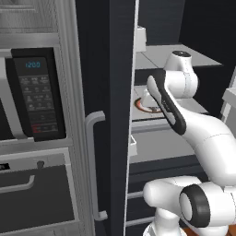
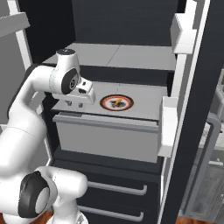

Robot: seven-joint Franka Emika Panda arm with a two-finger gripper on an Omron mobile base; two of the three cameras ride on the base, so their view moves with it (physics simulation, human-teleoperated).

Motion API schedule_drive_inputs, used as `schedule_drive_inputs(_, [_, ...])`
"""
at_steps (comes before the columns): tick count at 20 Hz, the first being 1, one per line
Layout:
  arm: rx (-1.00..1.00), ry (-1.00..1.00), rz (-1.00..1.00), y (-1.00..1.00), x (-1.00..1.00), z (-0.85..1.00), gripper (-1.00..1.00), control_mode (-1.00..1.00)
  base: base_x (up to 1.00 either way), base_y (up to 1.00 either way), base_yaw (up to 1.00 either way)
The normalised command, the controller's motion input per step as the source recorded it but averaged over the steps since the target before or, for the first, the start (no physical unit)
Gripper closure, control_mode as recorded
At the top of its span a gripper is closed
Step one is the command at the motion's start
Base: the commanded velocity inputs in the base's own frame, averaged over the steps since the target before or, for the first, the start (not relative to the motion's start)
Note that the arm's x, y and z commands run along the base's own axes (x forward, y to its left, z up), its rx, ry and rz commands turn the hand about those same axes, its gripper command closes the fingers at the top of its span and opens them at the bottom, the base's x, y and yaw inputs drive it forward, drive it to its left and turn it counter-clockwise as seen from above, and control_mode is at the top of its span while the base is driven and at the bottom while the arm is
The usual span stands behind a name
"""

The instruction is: Retrieve the shrimp from the fridge and place it on the cutting board.

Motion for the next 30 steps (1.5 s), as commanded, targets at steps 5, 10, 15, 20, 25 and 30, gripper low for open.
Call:
schedule_drive_inputs(5, [0.0,0.0,0.0,-0.11,-0.09,0.0,-1.0,-1.0,0.0,0.0,0.0])
schedule_drive_inputs(10, [0.0,-0.03,0.0,-0.24,-0.11,-0.07,-1.0,-1.0,0.0,0.0,0.0])
schedule_drive_inputs(15, [0.0,-0.08,-0.01,-0.37,-0.03,-0.25,-1.0,-1.0,0.0,0.0,0.0])
schedule_drive_inputs(20, [0.0,-0.07,0.0,-0.39,0.0,-0.23,-1.0,-1.0,0.0,0.0,0.0])
schedule_drive_inputs(25, [0.0,-0.06,0.0,-0.28,0.0,-0.16,-1.0,-1.0,0.0,0.0,0.0])
schedule_drive_inputs(30, [0.0,-0.01,-0.04,-0.18,0.13,-0.05,-1.0,-1.0,0.0,0.0,0.0])
